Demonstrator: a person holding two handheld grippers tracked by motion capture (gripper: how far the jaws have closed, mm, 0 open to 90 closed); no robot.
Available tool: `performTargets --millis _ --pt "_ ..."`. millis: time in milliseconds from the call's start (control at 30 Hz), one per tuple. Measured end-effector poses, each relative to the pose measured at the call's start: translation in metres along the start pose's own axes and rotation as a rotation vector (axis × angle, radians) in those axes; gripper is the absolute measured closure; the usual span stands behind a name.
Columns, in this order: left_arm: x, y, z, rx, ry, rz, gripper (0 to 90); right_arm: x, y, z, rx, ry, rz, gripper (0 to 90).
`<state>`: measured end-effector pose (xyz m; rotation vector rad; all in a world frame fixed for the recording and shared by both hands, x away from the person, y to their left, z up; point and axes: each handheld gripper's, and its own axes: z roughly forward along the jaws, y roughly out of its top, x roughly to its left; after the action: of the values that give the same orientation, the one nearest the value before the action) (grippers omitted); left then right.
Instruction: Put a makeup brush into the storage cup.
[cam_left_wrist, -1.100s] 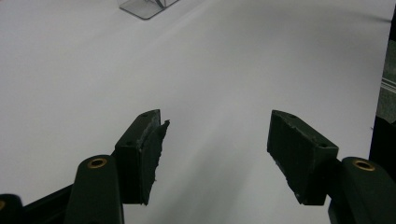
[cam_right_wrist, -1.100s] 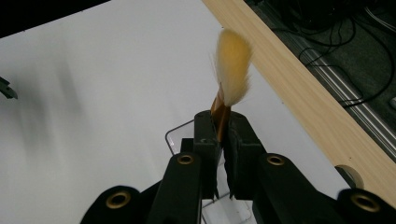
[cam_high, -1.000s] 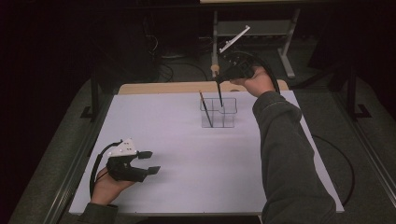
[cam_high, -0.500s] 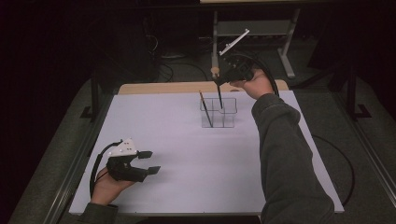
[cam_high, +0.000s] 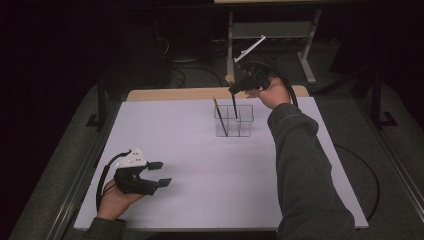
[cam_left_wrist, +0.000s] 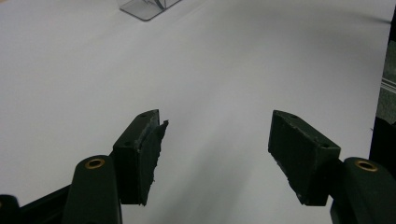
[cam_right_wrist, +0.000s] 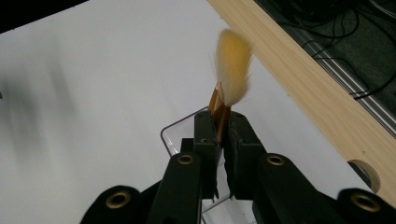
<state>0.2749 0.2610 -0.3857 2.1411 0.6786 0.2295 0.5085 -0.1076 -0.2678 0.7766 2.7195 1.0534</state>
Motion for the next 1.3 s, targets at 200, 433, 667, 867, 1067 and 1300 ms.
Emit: performTargets --millis 200,433,667,867,1067,1300 --pt "0.000 0.000 0.000 0.005 0.005 0.007 34.0 0.001 -0.006 0.005 0.006 -0.003 0.020 83.0" --pt "0.000 0.001 0.001 0.001 0.005 0.006 34.0 0.000 -0.015 0.008 0.004 -0.004 0.032 83.0" --pt "0.000 0.000 0.002 0.011 0.007 0.008 33.3 -0.001 -0.022 0.011 -0.014 -0.009 0.060 83.0" --pt "0.000 0.000 0.002 0.013 0.006 0.012 33.1 0.000 -0.021 0.012 -0.016 -0.015 0.061 83.0" --pt "0.000 0.000 0.002 0.009 0.004 0.007 33.0 0.001 -0.022 0.015 -0.017 -0.024 0.061 83.0" --pt "0.000 0.000 0.002 0.011 0.006 0.012 32.7 0.000 -0.026 0.017 -0.017 -0.033 0.074 83.0"
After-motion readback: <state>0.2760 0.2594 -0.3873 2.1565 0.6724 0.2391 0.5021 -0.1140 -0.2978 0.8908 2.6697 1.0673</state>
